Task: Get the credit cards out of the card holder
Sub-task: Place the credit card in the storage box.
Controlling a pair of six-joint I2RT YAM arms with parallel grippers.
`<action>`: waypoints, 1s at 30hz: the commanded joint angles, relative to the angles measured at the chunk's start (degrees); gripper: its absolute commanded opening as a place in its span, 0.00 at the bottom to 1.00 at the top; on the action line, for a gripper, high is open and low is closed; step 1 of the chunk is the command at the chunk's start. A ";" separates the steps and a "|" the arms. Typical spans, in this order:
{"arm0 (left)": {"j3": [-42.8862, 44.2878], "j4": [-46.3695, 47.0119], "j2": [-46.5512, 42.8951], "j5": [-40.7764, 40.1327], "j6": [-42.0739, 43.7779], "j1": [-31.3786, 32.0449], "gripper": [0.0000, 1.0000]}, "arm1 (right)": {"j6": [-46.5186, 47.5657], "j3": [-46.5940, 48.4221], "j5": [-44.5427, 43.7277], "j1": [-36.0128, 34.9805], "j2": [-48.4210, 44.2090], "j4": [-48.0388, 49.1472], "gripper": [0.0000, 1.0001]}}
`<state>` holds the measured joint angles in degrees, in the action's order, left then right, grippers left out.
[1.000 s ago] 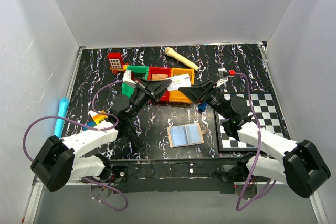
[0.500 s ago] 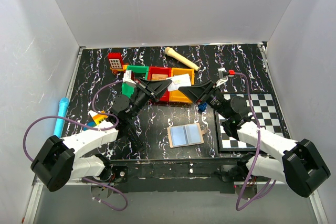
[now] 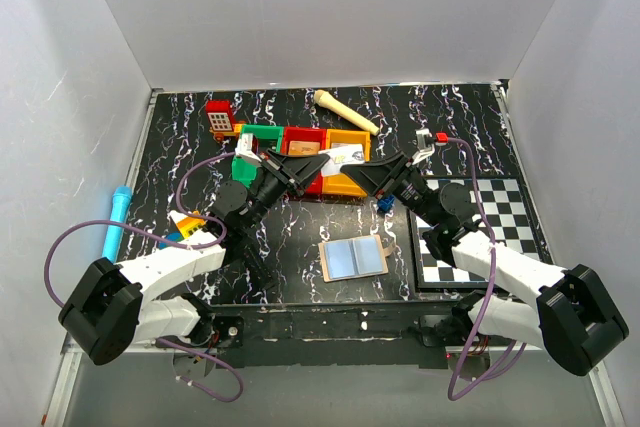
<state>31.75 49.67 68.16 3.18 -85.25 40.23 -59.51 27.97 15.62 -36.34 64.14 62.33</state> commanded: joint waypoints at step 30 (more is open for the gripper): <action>-4.85 -8.26 -15.23 -4.48 3.51 -7.61 0.60 | -5.52 -1.60 -1.02 8.55 -0.95 -3.17 0.01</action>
<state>29.26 46.13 59.68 2.09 -82.19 35.90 -62.04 27.44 17.06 -31.18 63.66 60.01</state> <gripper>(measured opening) 0.599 0.031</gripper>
